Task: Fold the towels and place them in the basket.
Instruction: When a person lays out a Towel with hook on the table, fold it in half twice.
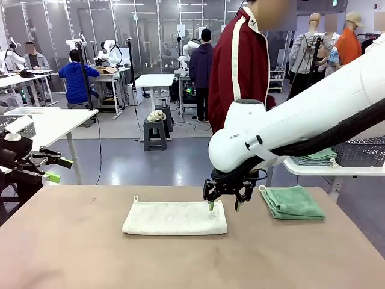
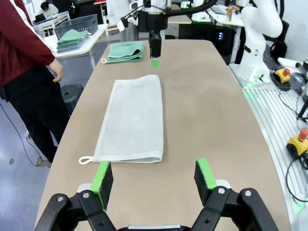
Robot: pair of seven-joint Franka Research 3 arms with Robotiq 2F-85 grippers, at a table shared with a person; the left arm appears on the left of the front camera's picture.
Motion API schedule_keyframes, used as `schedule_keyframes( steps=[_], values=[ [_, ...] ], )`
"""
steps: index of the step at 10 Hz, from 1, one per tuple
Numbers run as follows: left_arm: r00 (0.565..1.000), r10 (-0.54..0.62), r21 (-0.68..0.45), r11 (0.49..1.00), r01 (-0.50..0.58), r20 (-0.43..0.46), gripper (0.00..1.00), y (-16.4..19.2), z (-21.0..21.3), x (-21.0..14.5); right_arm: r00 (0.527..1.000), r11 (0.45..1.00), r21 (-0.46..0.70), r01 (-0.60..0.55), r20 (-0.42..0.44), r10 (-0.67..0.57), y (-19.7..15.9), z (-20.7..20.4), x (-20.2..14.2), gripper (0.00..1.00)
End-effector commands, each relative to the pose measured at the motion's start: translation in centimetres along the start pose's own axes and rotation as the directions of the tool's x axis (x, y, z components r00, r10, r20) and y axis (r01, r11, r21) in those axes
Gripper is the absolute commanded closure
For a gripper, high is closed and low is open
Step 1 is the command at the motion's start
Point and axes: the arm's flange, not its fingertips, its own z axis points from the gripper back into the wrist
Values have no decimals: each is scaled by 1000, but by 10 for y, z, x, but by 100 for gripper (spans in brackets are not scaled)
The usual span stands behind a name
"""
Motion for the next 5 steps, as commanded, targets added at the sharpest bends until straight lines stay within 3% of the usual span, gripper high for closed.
schedule_keyframes(
  steps=[1, 5],
  values=[
    [1000, -4, 4, 1000, 4, -1, 14, -4, -1, 2, 996, 997, -27, 67, 63, -65, 7, -20, 21, 13],
    [1000, -4, 4, 1000, 4, -1, 14, -4, -1, 2, 992, 994, -54, 93, 93, -88, 3, -49, 49, 13]
  ],
)
